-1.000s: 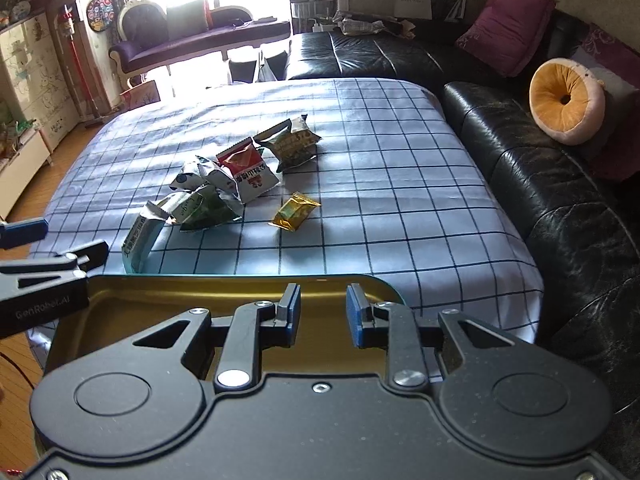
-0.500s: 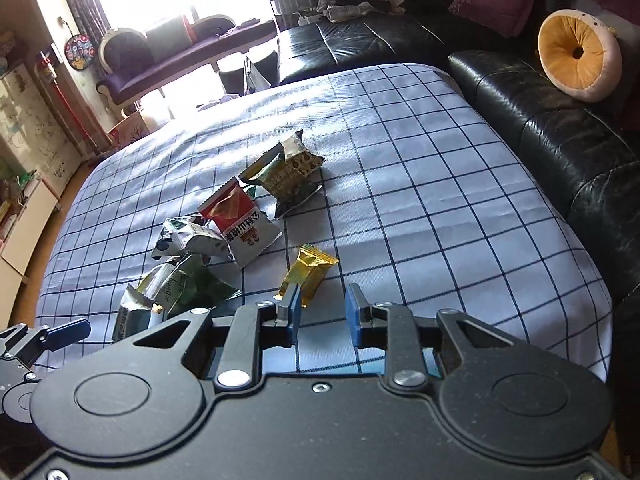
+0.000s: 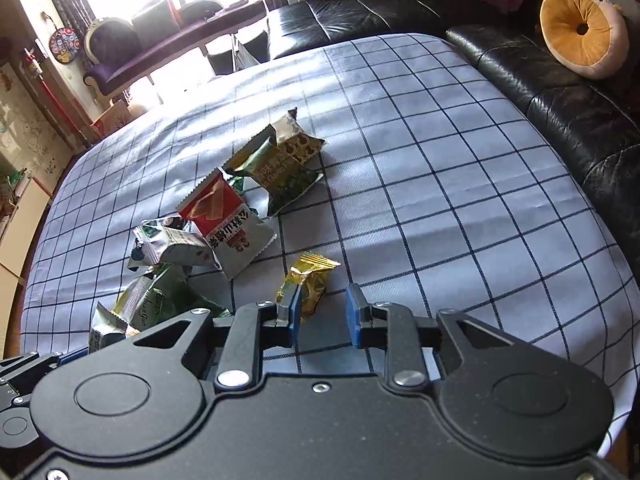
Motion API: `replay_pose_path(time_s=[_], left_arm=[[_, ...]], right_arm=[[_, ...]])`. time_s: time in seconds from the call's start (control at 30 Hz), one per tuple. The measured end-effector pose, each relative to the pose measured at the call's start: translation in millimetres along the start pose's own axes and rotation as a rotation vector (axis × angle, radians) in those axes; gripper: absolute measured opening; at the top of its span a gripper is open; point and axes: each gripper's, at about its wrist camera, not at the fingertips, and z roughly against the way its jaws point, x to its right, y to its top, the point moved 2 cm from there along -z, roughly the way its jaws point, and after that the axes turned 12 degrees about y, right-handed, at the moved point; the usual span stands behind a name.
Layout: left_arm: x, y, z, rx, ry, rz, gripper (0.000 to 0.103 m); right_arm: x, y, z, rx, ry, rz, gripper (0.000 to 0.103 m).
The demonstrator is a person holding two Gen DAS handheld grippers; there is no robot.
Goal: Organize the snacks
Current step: 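Grasp the white sesame bar with the left tool while the right tool grasps a gold candy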
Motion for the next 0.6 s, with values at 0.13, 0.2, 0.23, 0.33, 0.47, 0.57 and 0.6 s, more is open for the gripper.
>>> replay_pose_path(time_s=[0.13, 0.2, 0.23, 0.33, 0.47, 0.57, 0.6], left_arm=[[-7.1, -0.5, -1.3, -0.007, 0.035, 0.032, 0.025], [-12.8, 0.1, -5.1, -0.018, 0.028, 0.054, 0.025], [-14.7, 0.9, -5.9, -0.023, 0.020, 0.062, 0.025], [-17.6, 3.7, -8.4, -0.034, 0.014, 0.083, 0.025], [-19.8, 4.5, -11.3, -0.036, 0.020, 0.096, 0.027], [-20.0, 3.7, -11.3, -0.032, 0.020, 0.097, 0.029], [-19.9, 2.6, -10.8, -0.030, 0.027, 0.097, 0.032]], right_arm=[[-6.2, 2.4, -4.9, -0.005, 0.006, 0.022, 0.036], [-9.6, 2.7, -8.5, 0.001, 0.001, 0.035, 0.036], [-11.9, 3.1, -9.1, 0.009, -0.002, 0.045, 0.036], [-18.3, 5.1, -12.2, 0.008, -0.003, 0.068, 0.036], [-26.6, 3.2, -18.2, -0.015, 0.009, 0.100, 0.036], [-31.8, 1.6, -22.5, -0.021, 0.007, 0.130, 0.036], [-32.6, 1.7, -24.1, -0.025, 0.005, 0.132, 0.036]])
